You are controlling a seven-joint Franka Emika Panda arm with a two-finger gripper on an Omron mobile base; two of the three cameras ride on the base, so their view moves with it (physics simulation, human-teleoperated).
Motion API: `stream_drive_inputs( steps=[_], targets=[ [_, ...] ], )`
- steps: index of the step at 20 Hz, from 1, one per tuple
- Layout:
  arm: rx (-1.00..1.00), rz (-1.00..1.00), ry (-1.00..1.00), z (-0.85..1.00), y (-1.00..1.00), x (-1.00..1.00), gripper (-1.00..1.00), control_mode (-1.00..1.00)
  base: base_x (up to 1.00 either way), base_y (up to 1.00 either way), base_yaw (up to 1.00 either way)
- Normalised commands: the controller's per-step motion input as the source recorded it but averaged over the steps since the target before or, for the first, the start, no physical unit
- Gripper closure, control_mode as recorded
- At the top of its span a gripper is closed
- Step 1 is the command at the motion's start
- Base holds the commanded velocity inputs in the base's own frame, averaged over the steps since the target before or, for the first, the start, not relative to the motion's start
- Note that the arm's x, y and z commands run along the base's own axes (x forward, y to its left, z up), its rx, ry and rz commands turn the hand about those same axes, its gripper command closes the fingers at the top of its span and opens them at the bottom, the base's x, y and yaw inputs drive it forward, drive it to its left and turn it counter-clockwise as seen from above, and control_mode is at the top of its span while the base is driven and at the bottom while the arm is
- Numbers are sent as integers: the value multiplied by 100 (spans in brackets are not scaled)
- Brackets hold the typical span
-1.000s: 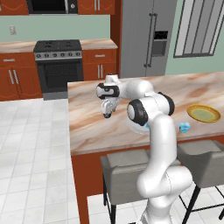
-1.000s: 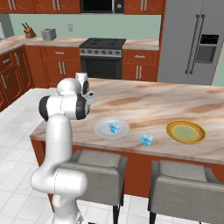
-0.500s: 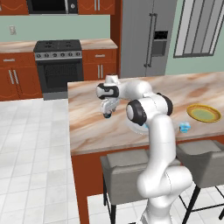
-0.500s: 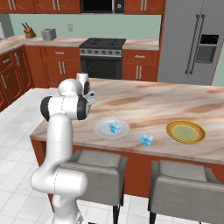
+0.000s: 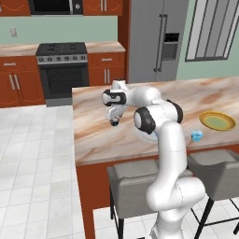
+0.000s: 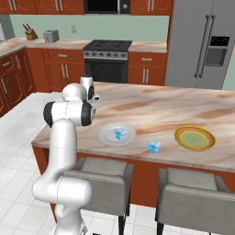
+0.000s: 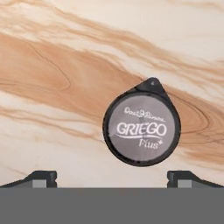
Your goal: Place two yogurt containers on each plate.
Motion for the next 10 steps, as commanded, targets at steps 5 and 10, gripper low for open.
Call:
stream_drive_inputs(
  steps=[5,10],
  targets=[
    [0,-2,0,-10,5,23,-100,-100,0,0,0],
    [0,-2,0,-12,1,24,-100,-100,0,0,0]
  ],
)
